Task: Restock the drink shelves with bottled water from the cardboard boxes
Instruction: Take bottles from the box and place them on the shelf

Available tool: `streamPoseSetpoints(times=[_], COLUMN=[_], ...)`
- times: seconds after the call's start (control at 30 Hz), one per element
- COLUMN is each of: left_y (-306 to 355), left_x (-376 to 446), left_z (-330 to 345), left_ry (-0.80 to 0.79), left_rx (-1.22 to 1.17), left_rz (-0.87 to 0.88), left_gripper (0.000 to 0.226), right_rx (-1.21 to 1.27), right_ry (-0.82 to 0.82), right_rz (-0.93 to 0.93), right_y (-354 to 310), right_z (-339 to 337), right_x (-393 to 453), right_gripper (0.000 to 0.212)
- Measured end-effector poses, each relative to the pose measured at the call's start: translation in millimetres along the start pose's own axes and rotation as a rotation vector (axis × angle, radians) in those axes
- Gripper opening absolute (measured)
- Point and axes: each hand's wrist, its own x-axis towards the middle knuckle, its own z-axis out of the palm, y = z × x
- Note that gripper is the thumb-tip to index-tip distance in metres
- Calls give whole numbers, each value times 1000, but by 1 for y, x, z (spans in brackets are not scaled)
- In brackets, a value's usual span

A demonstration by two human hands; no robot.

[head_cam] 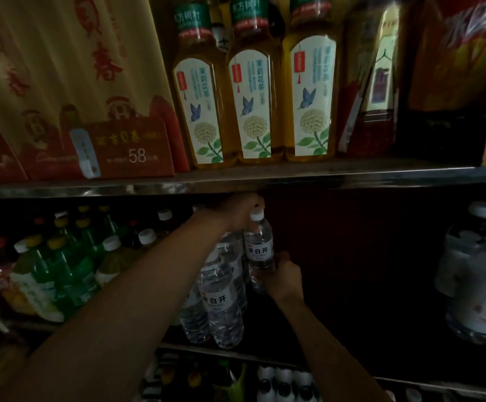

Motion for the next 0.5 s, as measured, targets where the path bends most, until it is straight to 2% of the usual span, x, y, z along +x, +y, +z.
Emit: streamPoseSetpoints(times=[0.1,0.17,0.3,0.5], left_y=[-7,-8,-6,-7], left_x=[7,8,5,-10], left_z=[1,0,0,-8], left_ry=[8,4,19,55], left_rx=[-22,-50,-74,-69], left_rz=[-18,-24,-41,-41], left_gripper=[59,64,62,54], right_rx=[-36,-58,-13,74], right_ry=[49,82,33,-63], right_rz=[-52,-83,-50,-13], right_y=[0,2,4,1], right_z=[7,9,4,-19], right_x=[5,4,3,-1], right_gripper=[51,50,54,78])
